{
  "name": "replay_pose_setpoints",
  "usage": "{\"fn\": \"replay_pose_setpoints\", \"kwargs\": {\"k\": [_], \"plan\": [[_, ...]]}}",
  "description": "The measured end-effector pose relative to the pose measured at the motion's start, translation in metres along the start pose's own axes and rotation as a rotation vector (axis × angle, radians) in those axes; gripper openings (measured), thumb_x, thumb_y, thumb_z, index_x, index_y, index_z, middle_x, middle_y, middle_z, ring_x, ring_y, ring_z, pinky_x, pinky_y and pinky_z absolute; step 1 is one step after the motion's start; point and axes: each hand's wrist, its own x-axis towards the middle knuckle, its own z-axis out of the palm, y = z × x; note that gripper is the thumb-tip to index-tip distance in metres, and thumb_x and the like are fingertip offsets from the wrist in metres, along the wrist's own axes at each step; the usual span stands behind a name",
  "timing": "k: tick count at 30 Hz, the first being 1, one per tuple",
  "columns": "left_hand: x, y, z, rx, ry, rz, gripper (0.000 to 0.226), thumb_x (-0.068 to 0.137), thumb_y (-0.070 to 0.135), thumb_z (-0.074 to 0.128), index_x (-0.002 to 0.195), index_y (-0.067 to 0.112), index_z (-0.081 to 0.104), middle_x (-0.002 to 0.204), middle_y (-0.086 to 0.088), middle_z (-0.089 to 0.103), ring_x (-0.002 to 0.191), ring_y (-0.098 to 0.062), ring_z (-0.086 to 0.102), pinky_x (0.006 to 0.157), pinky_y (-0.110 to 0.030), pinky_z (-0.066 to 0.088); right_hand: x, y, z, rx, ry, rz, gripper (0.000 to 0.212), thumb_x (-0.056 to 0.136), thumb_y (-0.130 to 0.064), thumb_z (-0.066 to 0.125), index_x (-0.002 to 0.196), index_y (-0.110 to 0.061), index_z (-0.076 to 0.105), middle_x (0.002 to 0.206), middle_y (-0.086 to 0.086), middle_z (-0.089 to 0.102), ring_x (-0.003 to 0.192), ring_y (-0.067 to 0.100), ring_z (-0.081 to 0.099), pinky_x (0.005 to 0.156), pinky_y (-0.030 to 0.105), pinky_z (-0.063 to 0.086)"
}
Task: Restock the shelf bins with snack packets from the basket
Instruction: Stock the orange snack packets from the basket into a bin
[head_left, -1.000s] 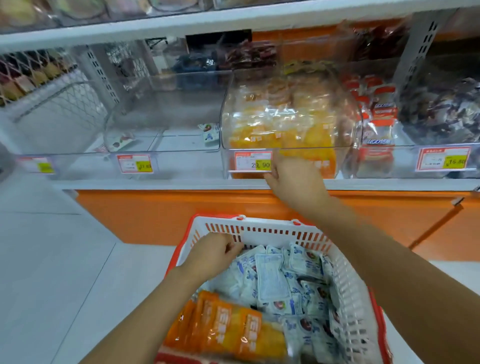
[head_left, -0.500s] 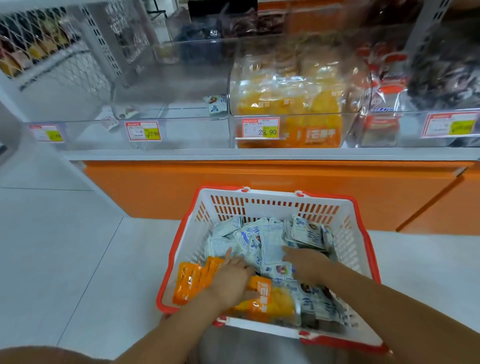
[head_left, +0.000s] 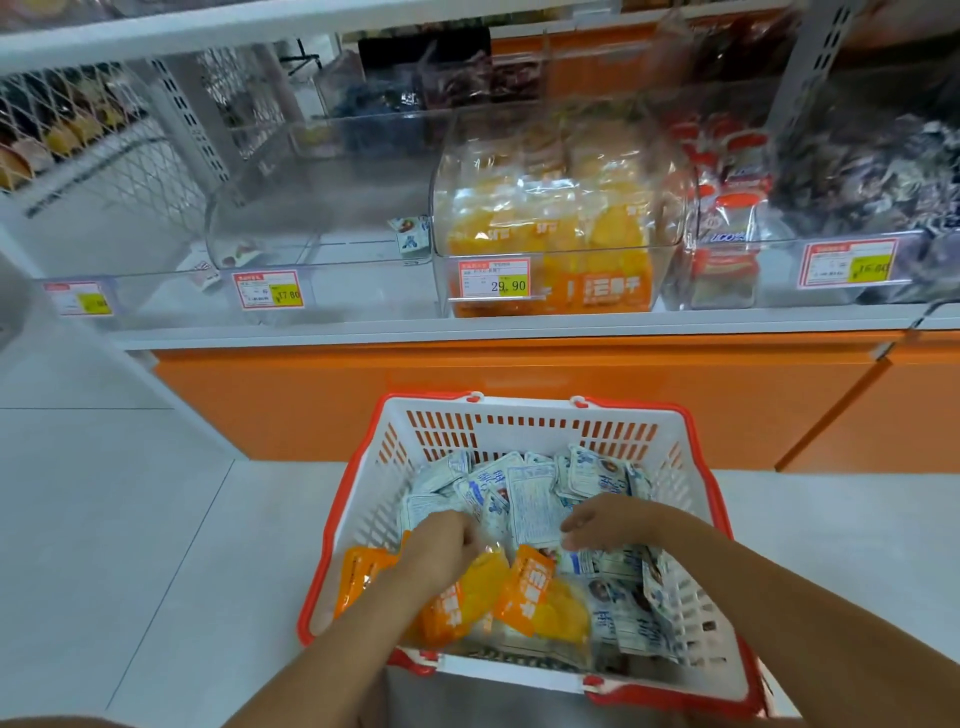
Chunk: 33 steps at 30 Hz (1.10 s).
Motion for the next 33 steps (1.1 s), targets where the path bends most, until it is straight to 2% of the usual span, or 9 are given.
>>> {"fn": "replay_pose_setpoints", "kwargs": {"k": [4, 7, 9, 12, 15, 18, 21, 26, 33], "plan": [[-0.009, -0.007, 0.011, -0.114, 0.02, -0.02, 0.007, 0.089, 0.02, 0.062, 0.094, 0.016, 0.066, 0.094, 0.001, 0.069, 0.086, -0.01, 0.062, 0.069, -0.02, 0.043, 0.007, 0.006, 0.036, -0.228, -0.044, -0.025, 0.053, 0.081, -0.028, 0.072, 0.13, -0.014, 0.056, 0.12, 0.004, 0.062, 0.109, 0.022, 0.059, 0.09, 0.029, 0.046], [-0.01, -0.005, 0.011, -0.125, 0.006, -0.031, 0.01, 0.089, 0.018, 0.062, 0.098, 0.016, 0.067, 0.098, 0.002, 0.07, 0.09, -0.011, 0.063, 0.076, -0.021, 0.048, 0.014, 0.008, 0.058, -0.258, 0.049, -0.039, 0.021, 0.074, -0.019, 0.078, 0.087, -0.02, 0.061, 0.087, -0.007, 0.056, 0.088, 0.012, 0.054, 0.069, 0.021, 0.04], [-0.009, -0.007, 0.012, -0.127, -0.012, -0.042, 0.013, 0.089, 0.018, 0.062, 0.101, 0.017, 0.066, 0.101, 0.002, 0.069, 0.091, -0.01, 0.062, 0.075, -0.021, 0.048, 0.017, 0.007, 0.058, -0.267, 0.07, -0.029, 0.026, 0.074, -0.014, 0.077, 0.068, -0.022, 0.054, 0.076, -0.009, 0.056, 0.081, 0.011, 0.055, 0.071, 0.023, 0.043], [-0.007, -0.006, 0.008, -0.17, -0.071, -0.051, 0.028, 0.09, 0.021, 0.062, 0.117, 0.019, 0.062, 0.115, 0.003, 0.063, 0.098, -0.006, 0.058, 0.078, -0.015, 0.047, 0.012, -0.005, 0.036, -0.272, 0.033, -0.105, 0.023, 0.076, -0.012, 0.077, 0.065, -0.013, 0.057, 0.077, 0.002, 0.062, 0.07, 0.01, 0.055, 0.07, 0.026, 0.045], [-0.002, 0.007, -0.012, -0.277, -0.193, 0.009, 0.034, 0.091, 0.016, 0.06, 0.125, 0.018, 0.059, 0.129, 0.006, 0.055, 0.116, -0.008, 0.053, 0.088, -0.011, 0.043, -0.011, -0.036, -0.005, -0.231, 0.019, -0.182, 0.027, 0.08, -0.009, 0.073, 0.067, -0.024, 0.055, 0.072, -0.014, 0.055, 0.066, -0.002, 0.049, 0.063, 0.014, 0.039], [0.0, 0.027, -0.048, -0.519, -0.294, 0.087, 0.033, 0.081, -0.003, 0.061, 0.099, 0.023, 0.072, 0.11, 0.0, 0.069, 0.109, -0.018, 0.063, 0.1, -0.038, 0.047, -0.042, -0.07, -0.056, -0.182, 0.098, -0.238, 0.016, 0.08, -0.008, 0.072, 0.077, -0.02, 0.063, 0.066, -0.018, 0.058, 0.062, -0.007, 0.053, 0.058, 0.009, 0.038], [-0.003, 0.055, -0.09, -0.661, -0.311, 0.15, 0.027, 0.086, -0.004, 0.054, 0.102, 0.01, 0.07, 0.1, -0.008, 0.069, 0.098, -0.016, 0.068, 0.097, -0.034, 0.05, -0.08, -0.1, -0.113, -0.171, 0.205, -0.279, 0.018, 0.077, -0.009, 0.076, 0.076, -0.024, 0.066, 0.053, -0.022, 0.061, 0.052, -0.012, 0.053, 0.052, 0.009, 0.037], [-0.018, 0.114, -0.153, -0.819, -0.037, 0.279, 0.014, 0.094, 0.016, 0.055, 0.092, 0.011, 0.068, 0.082, 0.001, 0.074, 0.076, -0.008, 0.069, 0.073, -0.019, 0.053, -0.138, -0.146, -0.173, -0.116, 0.362, -0.392, 0.018, 0.07, -0.013, 0.082, 0.079, -0.022, 0.07, 0.061, -0.016, 0.067, 0.062, -0.007, 0.06, 0.061, 0.011, 0.044], [0.003, 0.174, -0.206, -0.891, 0.411, 0.414, 0.015, 0.091, 0.025, 0.059, 0.08, 0.021, 0.068, 0.075, 0.009, 0.073, 0.076, -0.007, 0.07, 0.074, -0.025, 0.055, -0.19, -0.16, -0.236, -0.032, 0.55, -0.474, 0.026, 0.07, -0.025, 0.079, 0.088, -0.011, 0.067, 0.08, 0.006, 0.073, 0.073, 0.015, 0.069, 0.077, 0.033, 0.056]]}}
